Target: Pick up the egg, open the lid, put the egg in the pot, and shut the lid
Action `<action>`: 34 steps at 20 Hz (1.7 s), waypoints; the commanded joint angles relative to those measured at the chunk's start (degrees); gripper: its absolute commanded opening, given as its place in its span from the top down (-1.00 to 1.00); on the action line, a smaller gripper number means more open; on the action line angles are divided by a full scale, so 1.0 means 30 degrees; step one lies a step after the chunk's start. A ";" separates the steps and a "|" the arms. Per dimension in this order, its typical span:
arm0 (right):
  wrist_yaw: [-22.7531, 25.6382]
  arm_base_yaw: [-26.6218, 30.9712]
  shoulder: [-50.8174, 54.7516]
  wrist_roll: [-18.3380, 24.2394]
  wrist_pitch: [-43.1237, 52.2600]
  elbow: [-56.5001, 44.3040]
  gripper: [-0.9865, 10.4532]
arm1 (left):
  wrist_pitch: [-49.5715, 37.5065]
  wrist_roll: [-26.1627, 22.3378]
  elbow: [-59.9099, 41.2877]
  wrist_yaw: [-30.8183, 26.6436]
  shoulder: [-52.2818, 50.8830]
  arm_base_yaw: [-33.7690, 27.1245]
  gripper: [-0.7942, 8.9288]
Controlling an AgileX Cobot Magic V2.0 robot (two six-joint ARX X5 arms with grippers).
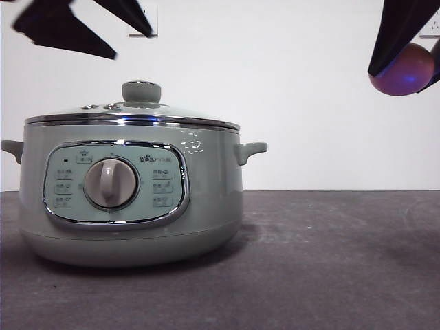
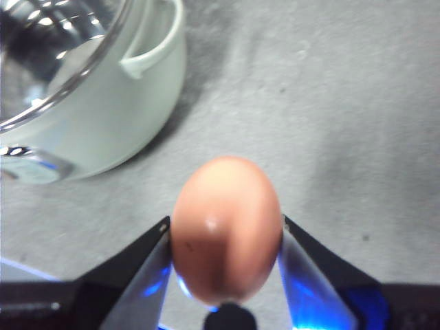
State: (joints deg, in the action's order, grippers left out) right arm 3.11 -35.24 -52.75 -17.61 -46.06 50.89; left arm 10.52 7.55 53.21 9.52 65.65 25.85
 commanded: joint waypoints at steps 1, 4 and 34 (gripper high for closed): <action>0.0138 0.0007 0.0015 -0.0168 -0.0051 0.0029 0.83 | -0.0284 -0.1122 0.0627 -0.0648 0.1457 0.0437 0.11; 0.0138 0.0007 0.0015 -0.0168 -0.0189 0.0029 0.83 | -0.0495 -0.1115 0.0831 -0.1078 0.2659 0.0634 0.11; -0.2251 -0.0015 -0.0255 -0.0109 0.3949 0.0430 0.84 | 0.4197 -0.2229 0.8364 -0.1836 0.2477 0.0612 0.85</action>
State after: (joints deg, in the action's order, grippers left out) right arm -3.46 -35.24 -53.34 -17.78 -35.38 51.59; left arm 25.58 1.91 77.12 4.25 74.46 27.55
